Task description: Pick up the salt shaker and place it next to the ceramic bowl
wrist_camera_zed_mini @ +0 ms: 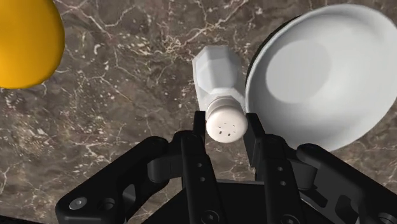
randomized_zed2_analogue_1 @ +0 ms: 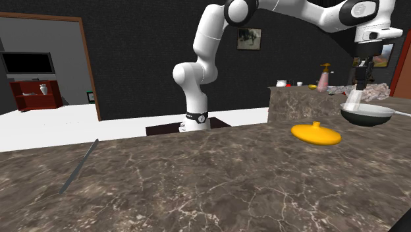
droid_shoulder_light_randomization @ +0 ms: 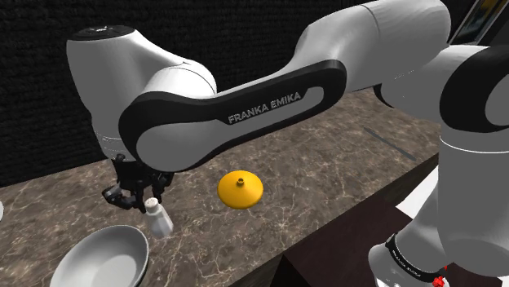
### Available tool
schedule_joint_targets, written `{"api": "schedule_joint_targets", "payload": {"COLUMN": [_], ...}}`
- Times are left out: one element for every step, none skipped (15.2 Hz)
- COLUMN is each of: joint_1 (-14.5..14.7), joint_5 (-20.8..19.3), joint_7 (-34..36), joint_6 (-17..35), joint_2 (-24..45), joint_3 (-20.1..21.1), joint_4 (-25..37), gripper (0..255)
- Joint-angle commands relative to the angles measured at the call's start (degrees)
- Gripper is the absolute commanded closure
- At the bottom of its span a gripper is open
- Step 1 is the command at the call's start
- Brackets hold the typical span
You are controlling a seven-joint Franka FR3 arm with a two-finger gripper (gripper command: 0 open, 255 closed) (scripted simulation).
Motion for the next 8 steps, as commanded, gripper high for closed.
{"api": "schedule_joint_targets", "payload": {"joint_1": [-0.04,-0.06,-0.07,-0.08,-0.08,-0.07,-0.05,-0.03], "joint_5": [-0.29,-0.43,-0.59,-0.75,-0.92,-1.09,-1.28,-1.47], "joint_7": [0.21,0.31,0.40,0.50,0.60,0.71,0.82,0.93], "joint_6": [1.47,2.15,2.82,3.48,4.14,4.79,5.43,6.07], "joint_2": [0.33,0.50,0.68,0.88,1.08,1.30,1.52,1.76], "joint_3": [-0.16,-0.25,-0.34,-0.44,-0.54,-0.65,-0.76,-0.88], "joint_4": [-1.19,-1.74,-2.27,-2.78,-3.28,-3.76,-4.22,-4.66], "gripper": [255,255,255,255,255,255,255,255]}}
